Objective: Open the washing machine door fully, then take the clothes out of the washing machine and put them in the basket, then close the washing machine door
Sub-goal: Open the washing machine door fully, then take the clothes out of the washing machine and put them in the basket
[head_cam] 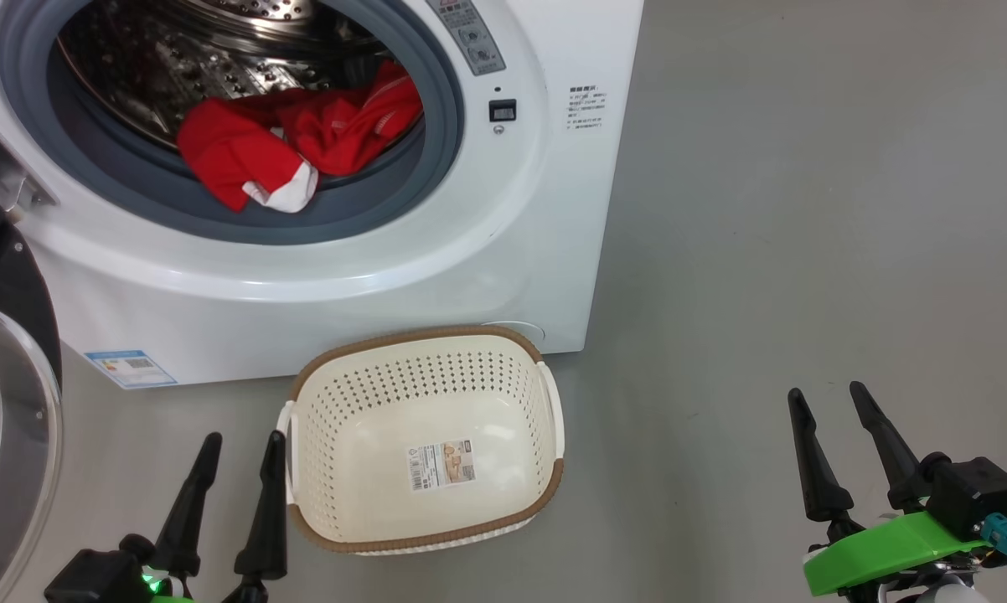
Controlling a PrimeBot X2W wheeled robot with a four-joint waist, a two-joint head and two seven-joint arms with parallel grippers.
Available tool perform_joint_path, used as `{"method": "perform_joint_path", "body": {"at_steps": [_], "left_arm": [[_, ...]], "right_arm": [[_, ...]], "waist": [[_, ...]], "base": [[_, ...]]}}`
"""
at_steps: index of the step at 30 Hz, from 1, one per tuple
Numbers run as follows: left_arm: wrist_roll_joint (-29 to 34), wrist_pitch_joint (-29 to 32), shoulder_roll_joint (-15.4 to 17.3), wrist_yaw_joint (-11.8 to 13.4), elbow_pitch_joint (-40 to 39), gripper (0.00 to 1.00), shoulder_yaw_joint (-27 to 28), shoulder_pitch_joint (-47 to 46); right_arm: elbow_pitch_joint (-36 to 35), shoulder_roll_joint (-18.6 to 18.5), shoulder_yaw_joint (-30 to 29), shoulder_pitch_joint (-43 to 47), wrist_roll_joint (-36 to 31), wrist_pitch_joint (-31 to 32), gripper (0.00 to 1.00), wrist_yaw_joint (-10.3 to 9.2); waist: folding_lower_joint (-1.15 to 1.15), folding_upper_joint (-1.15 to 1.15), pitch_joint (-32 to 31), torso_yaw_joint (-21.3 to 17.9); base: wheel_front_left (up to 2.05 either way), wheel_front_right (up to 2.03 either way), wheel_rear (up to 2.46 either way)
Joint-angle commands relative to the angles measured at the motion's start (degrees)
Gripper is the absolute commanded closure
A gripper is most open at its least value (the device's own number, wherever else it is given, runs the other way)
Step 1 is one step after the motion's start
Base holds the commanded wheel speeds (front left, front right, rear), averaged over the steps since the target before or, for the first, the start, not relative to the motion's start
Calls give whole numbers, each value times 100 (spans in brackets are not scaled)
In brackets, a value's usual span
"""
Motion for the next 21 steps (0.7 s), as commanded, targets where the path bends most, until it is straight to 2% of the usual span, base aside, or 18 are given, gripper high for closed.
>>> {"method": "perform_joint_path", "body": {"at_steps": [1,16,21], "left_arm": [[-65,-23,146,-31,-109,0,165,-72],[-229,-23,200,-31,-134,0,137,-92],[-307,-23,251,-31,-139,0,128,-104]], "right_arm": [[-172,-39,74,-174,40,-54,0,36],[-186,-17,77,-153,14,-54,0,36],[-174,-12,91,-147,12,-54,0,36]], "waist": [[0,0,-4,9],[0,0,-25,59],[0,0,-22,61]], "base": [[0,0,0],[1,-1,0],[57,-57,0]]}}
